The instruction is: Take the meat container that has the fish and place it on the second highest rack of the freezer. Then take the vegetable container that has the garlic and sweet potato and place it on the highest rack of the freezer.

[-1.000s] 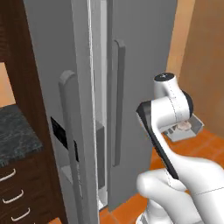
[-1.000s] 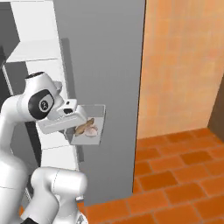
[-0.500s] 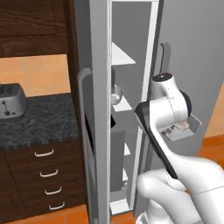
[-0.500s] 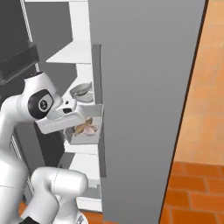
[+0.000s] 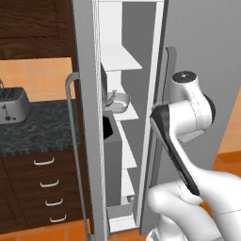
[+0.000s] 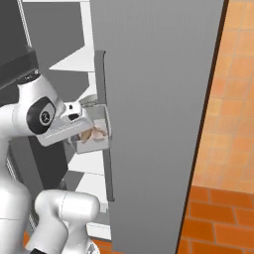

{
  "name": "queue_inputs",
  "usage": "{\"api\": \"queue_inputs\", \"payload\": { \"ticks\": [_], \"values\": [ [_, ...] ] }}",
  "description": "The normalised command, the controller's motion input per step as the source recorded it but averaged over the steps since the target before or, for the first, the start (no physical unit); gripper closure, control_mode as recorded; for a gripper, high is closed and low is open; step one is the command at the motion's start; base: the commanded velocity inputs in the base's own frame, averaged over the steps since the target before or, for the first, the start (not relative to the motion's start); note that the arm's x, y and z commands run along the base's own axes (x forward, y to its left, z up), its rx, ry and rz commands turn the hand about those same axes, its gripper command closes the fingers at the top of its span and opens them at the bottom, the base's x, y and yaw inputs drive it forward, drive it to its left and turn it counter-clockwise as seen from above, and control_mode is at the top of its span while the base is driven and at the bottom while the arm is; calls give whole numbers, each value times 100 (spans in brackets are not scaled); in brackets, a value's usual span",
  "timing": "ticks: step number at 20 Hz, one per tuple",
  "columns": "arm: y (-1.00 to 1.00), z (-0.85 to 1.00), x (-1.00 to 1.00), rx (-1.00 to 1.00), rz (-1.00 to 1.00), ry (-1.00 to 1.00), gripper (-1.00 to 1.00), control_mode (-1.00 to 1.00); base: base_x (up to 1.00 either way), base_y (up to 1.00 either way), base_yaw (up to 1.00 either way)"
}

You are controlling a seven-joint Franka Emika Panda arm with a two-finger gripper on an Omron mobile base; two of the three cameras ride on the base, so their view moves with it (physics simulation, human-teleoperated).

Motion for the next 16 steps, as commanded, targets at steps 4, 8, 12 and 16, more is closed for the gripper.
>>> {"api": "queue_inputs", "payload": {
  "ticks": [4,8,12,16],
  "values": [
    [63,100,-4,-1,30,-17,100,-100,0,0,0],
    [71,89,9,-1,31,-17,100,-100,0,0,0],
    [47,63,93,2,20,-9,100,-100,0,0,0],
    [35,47,100,6,1,0,100,-100,0,0,0]
  ]
}}
